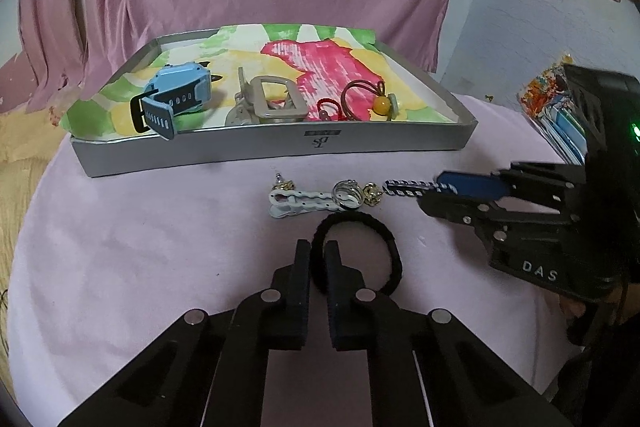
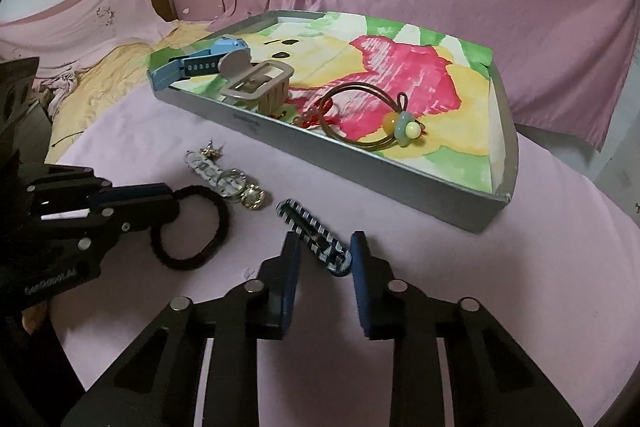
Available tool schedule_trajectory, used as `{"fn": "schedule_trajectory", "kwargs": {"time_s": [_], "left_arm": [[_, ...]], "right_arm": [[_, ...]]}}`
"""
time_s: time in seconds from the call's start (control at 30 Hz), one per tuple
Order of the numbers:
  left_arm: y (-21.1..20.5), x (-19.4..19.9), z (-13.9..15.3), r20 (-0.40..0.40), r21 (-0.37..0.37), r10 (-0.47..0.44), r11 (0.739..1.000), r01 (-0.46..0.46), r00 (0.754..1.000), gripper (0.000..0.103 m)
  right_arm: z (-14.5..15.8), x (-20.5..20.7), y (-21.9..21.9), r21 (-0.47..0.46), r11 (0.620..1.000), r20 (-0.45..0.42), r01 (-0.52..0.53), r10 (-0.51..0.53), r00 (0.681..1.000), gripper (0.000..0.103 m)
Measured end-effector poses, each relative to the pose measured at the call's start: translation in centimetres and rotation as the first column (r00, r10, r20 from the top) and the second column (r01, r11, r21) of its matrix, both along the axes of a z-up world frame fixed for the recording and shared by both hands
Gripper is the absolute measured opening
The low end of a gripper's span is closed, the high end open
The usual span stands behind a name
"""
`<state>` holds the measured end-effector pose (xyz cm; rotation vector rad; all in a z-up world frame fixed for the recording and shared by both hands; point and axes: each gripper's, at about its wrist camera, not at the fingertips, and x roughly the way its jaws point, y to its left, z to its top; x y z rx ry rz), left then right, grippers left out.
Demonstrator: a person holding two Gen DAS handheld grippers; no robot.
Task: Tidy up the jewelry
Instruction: 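Lift the hair tie with the left tool while the right tool grasps the beaded keychain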
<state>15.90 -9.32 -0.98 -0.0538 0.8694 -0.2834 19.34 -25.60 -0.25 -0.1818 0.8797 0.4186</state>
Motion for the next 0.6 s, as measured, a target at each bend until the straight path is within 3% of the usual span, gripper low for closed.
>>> {"fn": "schedule_trajectory", "kwargs": {"time_s": [0.3,0.6], "left_arm": [[0.5,-0.7,0.4,0.022,-0.055,0.01,0.998,-0.008,1.0,0.005],[1.2,-1.0,3.5,0.142,-0.096,0.037,0.995,-0.023,0.989,0.005]], "right_arm": [[0.1,-1.7,0.0,0.024,0.999,0.012,0.027,-0.027,1.0,0.014],[2.1,-2.8,-0.9,0.118,0.991,0.09,0.07,-0.081,0.993,0.014]]}}
